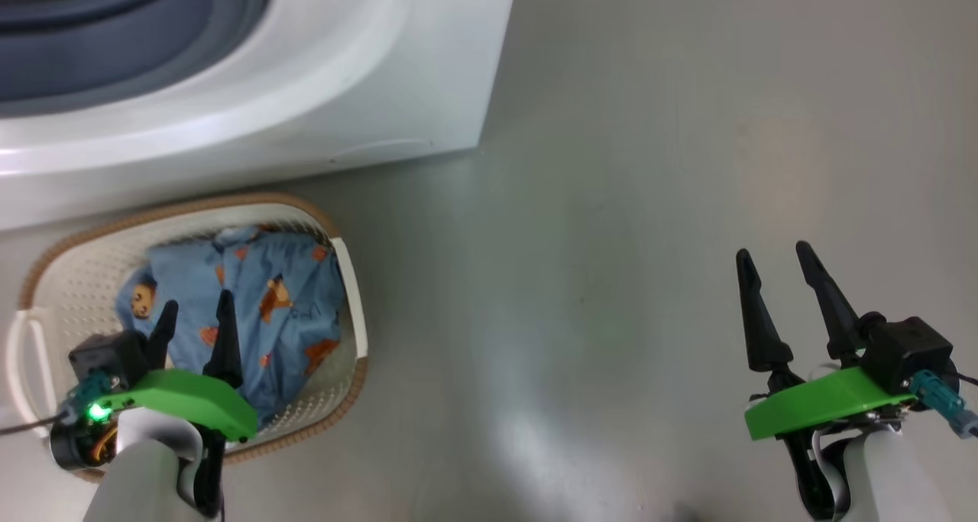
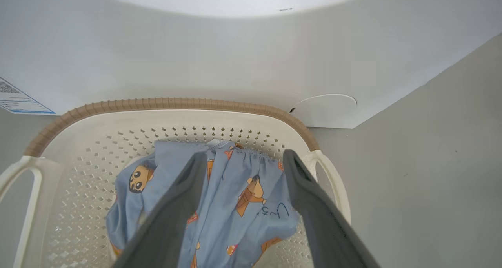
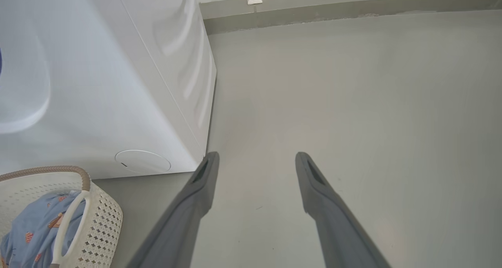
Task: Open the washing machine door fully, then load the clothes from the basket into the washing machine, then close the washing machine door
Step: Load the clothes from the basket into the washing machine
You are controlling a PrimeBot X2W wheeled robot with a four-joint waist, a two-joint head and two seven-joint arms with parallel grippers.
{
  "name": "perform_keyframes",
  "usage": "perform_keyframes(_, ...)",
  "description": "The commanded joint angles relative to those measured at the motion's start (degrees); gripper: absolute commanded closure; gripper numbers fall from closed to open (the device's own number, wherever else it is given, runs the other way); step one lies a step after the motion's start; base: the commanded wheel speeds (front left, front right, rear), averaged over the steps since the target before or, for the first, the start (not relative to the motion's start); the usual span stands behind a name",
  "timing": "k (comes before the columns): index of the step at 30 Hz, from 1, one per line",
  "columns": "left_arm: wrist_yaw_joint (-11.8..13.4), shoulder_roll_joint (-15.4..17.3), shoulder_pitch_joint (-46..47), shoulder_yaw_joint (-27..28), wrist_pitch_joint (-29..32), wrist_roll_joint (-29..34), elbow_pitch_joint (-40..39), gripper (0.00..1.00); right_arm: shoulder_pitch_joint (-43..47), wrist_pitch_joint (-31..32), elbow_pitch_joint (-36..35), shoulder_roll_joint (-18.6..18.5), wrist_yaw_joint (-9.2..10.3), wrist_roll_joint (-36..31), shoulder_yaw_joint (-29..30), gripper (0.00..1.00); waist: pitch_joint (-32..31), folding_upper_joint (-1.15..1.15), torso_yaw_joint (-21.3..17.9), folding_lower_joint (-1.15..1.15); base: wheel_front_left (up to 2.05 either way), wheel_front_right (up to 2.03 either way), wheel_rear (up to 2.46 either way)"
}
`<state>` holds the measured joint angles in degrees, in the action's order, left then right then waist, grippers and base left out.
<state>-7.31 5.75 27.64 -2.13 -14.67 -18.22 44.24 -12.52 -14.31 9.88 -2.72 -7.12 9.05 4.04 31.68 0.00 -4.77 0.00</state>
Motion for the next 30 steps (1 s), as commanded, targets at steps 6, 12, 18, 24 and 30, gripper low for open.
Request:
perform_keyframes(6,-0.15,3.7,4.35,-3.87,1.77,-5.62,3.95,0.0,-0.88,-0.69,-1.78,-0.16,-0.36,1.09,-2.03,0.0,5.73,0.0,-2.41,0.0,0.0,0.0,0.0)
perform_keyframes(12,-0.16,6.92,7.54,-8.23,4.35,-10.56,7.56,0.0,-1.38,-0.69,-2.28,-0.16,-0.36,1.82,-2.58,0.0,8.9,0.0,-3.9,0.0,0.0,0.0,0.0)
perform_keyframes(18,-0.17,9.4,11.75,-12.56,5.91,-13.87,10.78,0.0,-2.03,-0.69,-3.17,-0.16,-0.36,2.0,-2.4,0.0,12.68,0.0,-4.44,0.0,0.0,0.0,0.0)
perform_keyframes(24,-0.17,10.86,15.67,-15.24,6.05,-14.97,13.82,0.0,-2.48,-0.69,-3.86,-0.16,-0.36,2.05,-2.47,0.0,15.35,0.0,-4.1,0.0,0.0,0.0,0.0)
perform_keyframes(30,-0.1,12.0,19.14,-16.27,6.54,-14.34,18.01,0.0,-2.93,-0.69,-4.21,-0.16,-0.36,2.21,-2.9,0.0,17.41,0.0,-4.13,0.0,0.0,0.0,0.0)
